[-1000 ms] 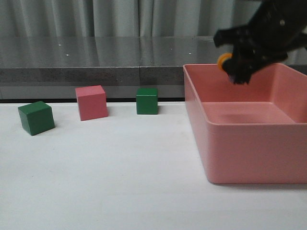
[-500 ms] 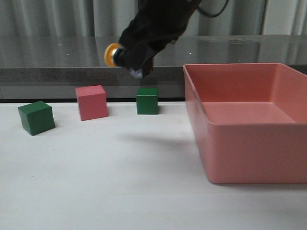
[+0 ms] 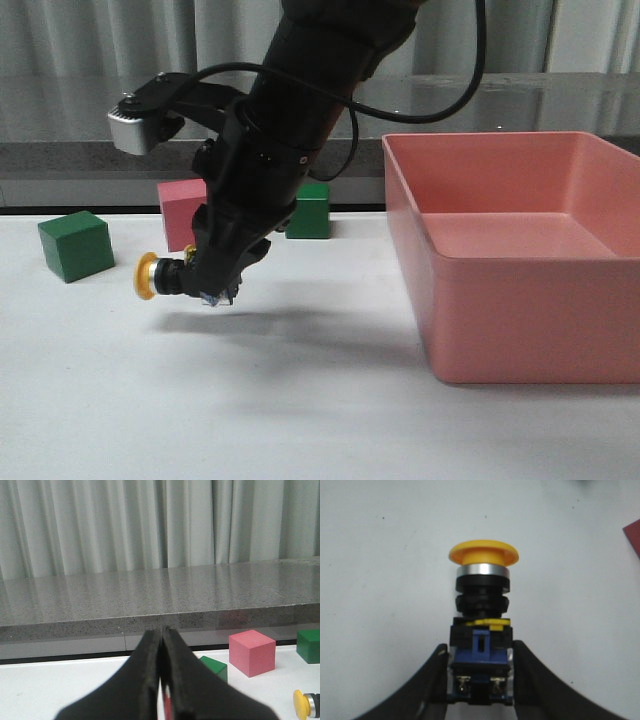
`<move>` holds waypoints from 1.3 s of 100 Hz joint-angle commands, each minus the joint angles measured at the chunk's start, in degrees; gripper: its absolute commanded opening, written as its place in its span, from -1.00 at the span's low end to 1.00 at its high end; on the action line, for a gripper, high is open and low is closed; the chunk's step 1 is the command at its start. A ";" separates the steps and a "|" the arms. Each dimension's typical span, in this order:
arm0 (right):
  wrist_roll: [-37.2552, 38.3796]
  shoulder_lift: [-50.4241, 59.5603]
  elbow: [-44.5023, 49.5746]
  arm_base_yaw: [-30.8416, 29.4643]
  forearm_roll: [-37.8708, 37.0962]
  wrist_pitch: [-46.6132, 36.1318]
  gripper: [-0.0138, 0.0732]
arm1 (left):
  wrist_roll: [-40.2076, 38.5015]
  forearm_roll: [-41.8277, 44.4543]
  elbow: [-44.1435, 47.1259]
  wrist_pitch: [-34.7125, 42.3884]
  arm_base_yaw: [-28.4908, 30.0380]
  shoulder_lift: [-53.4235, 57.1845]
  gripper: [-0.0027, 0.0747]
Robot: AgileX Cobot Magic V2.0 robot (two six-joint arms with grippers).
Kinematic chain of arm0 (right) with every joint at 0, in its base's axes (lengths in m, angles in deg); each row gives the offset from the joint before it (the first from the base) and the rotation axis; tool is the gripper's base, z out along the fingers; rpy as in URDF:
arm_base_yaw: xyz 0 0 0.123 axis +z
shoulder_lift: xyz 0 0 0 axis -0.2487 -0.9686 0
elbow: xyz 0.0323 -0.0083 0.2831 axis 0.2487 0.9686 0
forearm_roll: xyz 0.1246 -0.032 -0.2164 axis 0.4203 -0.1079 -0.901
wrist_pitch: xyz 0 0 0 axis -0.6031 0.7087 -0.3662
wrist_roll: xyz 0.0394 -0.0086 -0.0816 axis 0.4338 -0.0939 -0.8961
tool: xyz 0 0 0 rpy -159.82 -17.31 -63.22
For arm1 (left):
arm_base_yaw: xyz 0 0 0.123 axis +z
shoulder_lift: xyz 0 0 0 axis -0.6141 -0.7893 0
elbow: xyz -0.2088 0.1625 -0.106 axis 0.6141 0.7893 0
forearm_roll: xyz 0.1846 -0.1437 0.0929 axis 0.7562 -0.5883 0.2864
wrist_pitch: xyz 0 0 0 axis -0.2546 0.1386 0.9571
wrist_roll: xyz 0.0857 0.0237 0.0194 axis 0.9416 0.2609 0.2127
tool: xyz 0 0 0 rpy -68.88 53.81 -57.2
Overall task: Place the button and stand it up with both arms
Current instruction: 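Lower the button onto the table on its side and release it, then withdraw the right gripper away from the table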
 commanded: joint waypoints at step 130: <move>19.02 23.29 -4.04 -16.27 2.67 8.36 -0.82 | -0.70 -0.08 2.58 4.58 0.00 1.76 -0.98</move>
